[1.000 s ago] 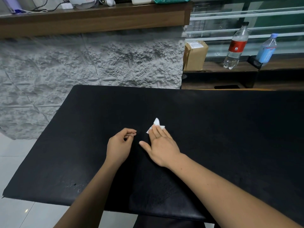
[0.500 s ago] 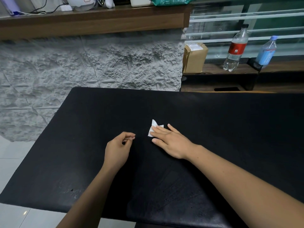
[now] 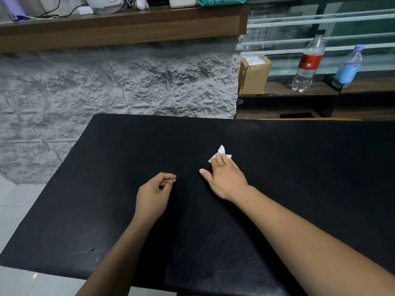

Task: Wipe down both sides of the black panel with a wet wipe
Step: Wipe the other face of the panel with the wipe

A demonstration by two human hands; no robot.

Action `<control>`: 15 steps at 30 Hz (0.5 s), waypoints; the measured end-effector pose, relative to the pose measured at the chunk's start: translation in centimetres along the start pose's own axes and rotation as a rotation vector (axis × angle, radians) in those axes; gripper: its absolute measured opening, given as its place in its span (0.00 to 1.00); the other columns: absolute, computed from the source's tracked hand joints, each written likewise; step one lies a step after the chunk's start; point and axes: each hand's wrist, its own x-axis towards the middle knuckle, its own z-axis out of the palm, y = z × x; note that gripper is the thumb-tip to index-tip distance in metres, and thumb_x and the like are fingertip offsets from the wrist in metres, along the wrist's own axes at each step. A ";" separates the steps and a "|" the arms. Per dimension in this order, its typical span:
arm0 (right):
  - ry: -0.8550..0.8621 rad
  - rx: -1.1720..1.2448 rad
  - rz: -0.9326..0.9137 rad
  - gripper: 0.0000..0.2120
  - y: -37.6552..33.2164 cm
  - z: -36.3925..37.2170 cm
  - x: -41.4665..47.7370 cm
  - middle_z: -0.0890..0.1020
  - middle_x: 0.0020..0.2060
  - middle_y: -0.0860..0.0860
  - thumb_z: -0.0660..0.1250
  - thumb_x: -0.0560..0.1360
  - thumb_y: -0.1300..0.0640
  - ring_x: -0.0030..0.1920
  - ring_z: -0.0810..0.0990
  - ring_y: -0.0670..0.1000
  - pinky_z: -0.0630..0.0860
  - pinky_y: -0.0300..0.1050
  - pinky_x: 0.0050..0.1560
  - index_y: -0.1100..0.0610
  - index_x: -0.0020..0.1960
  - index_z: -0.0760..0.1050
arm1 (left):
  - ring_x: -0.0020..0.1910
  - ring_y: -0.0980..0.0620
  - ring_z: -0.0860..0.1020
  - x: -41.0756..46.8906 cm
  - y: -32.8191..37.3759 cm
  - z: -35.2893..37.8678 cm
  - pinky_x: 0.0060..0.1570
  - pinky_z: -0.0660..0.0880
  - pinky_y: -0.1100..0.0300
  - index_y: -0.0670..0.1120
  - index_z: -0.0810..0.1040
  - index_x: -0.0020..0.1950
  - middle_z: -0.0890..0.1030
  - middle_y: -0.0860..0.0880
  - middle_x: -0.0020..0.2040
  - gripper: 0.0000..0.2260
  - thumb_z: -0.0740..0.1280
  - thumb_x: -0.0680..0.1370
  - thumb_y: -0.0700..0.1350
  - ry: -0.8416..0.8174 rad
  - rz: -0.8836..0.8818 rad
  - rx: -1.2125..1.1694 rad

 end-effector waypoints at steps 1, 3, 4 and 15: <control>-0.020 -0.001 0.016 0.39 -0.6 0.0 0.0 0.56 0.83 0.56 0.42 0.85 0.33 0.84 0.47 0.53 0.45 0.50 0.83 0.62 0.83 0.56 | 0.45 0.63 0.82 0.0 0.0 0.0 0.43 0.77 0.63 0.65 0.82 0.53 0.84 0.69 0.51 0.09 0.67 0.83 0.50 0.000 0.002 0.001; -0.049 -0.006 0.023 0.41 -1.7 0.1 0.0 0.51 0.84 0.57 0.41 0.85 0.33 0.84 0.42 0.54 0.43 0.51 0.83 0.63 0.84 0.51 | 0.48 0.64 0.82 0.0 -0.1 0.0 0.46 0.79 0.62 0.64 0.83 0.53 0.84 0.69 0.51 0.09 0.68 0.83 0.49 0.003 0.008 0.005; -0.058 -0.007 0.018 0.41 -2.1 0.2 0.0 0.50 0.85 0.57 0.40 0.85 0.33 0.84 0.41 0.53 0.42 0.51 0.83 0.63 0.84 0.49 | 0.49 0.65 0.82 0.0 -0.1 0.1 0.48 0.79 0.62 0.64 0.83 0.53 0.84 0.68 0.50 0.08 0.68 0.83 0.49 0.004 0.013 0.005; -0.072 0.105 -0.262 0.36 -3.2 1.3 0.7 0.51 0.85 0.48 0.45 0.84 0.32 0.83 0.42 0.43 0.34 0.55 0.82 0.52 0.84 0.56 | 0.51 0.66 0.81 0.1 -0.2 0.0 0.50 0.78 0.63 0.63 0.83 0.53 0.84 0.68 0.50 0.08 0.69 0.83 0.48 -0.001 0.042 0.010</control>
